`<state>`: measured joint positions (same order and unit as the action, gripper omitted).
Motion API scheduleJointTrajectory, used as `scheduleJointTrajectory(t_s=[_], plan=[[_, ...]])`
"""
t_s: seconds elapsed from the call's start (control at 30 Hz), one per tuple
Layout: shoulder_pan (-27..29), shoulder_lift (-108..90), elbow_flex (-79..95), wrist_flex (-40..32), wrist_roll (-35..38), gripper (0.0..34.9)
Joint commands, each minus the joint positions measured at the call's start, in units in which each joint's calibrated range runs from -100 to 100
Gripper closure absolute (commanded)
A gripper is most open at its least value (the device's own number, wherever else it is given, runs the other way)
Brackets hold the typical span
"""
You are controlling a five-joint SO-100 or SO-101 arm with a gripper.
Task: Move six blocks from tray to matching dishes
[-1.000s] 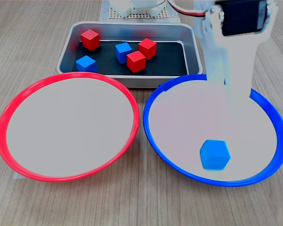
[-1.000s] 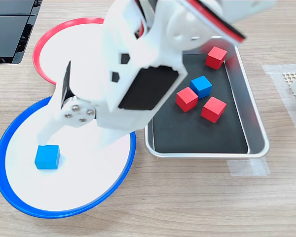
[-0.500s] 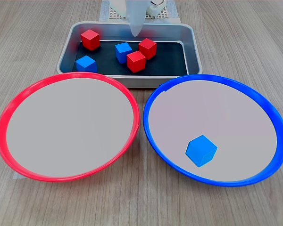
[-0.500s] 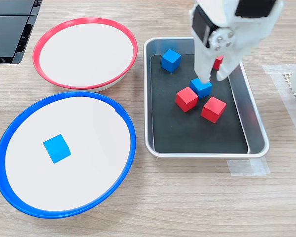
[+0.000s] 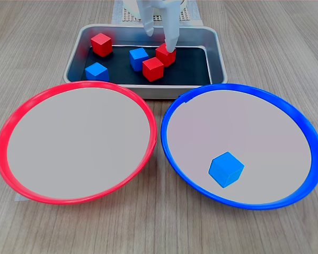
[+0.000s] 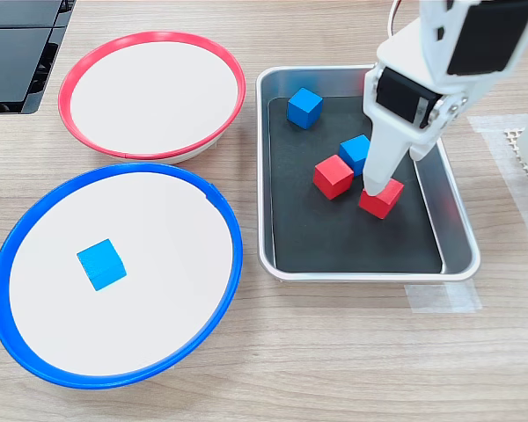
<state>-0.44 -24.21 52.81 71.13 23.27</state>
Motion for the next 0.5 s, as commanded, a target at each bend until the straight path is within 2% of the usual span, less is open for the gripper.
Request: scheduleJointTrajectory(t_s=[0.0, 0.17, 0.33, 0.47], plan=[[-0.92, 1.14, 1.49, -2.41, 1.07, 19.9], [-2.24, 3.78, 1.76, -5.46, 1.27, 21.8], [-2.71, 4.47, -1.88, -2.66, 1.61, 16.8], [-3.18, 4.04, -3.43, -0.84, 2.49, 17.5]])
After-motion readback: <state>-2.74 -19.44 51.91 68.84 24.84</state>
